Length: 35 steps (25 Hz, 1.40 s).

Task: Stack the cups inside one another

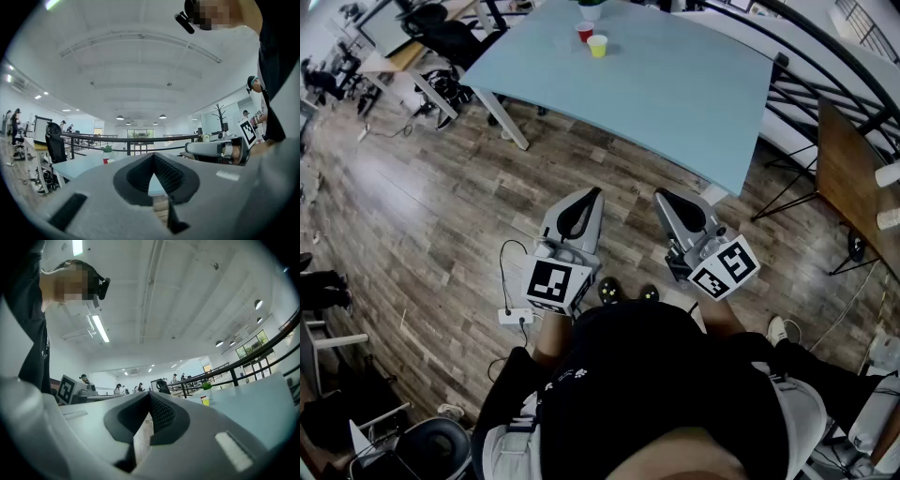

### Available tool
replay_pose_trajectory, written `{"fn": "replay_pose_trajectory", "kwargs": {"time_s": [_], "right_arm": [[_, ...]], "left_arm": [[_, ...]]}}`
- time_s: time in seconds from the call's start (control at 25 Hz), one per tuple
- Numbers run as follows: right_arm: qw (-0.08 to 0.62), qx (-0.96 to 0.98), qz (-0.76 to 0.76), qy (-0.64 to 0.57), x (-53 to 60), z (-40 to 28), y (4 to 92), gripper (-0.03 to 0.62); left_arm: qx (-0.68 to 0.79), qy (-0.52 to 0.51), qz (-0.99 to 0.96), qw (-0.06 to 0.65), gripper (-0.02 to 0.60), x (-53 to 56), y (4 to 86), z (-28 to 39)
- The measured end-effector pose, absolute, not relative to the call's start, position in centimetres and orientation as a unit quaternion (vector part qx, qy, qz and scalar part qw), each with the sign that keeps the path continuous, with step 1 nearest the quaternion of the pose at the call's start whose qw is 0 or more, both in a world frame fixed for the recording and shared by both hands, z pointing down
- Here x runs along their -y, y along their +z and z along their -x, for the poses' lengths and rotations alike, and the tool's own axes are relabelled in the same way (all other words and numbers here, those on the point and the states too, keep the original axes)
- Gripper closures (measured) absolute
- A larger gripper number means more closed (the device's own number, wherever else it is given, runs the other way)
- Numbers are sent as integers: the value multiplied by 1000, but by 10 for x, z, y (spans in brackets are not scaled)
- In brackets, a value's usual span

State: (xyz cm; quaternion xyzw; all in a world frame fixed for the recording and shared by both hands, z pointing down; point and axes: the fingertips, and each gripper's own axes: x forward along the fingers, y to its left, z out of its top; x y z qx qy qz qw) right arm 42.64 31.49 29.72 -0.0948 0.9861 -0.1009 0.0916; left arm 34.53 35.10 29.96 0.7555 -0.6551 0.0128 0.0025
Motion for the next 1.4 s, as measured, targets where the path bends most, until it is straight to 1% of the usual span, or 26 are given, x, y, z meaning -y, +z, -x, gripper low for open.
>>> {"fn": "replay_pose_trajectory", "kwargs": {"time_s": [0.52, 0.76, 1.0, 1.4], "right_arm": [[104, -982, 102, -119, -317, -413, 295, 586], [96, -981, 117, -118, -317, -404, 300, 586], [86, -982, 127, -114, -314, -386, 300, 586], [80, -983, 129, -105, -320, -352, 300, 586]], "left_arm": [[654, 4, -756, 10, 593, -357, 301, -329], [652, -2, -758, 15, 594, -358, 304, -319], [655, -10, -755, 29, 594, -358, 306, -294], [651, -3, -759, 21, 594, -362, 309, -263]]}}
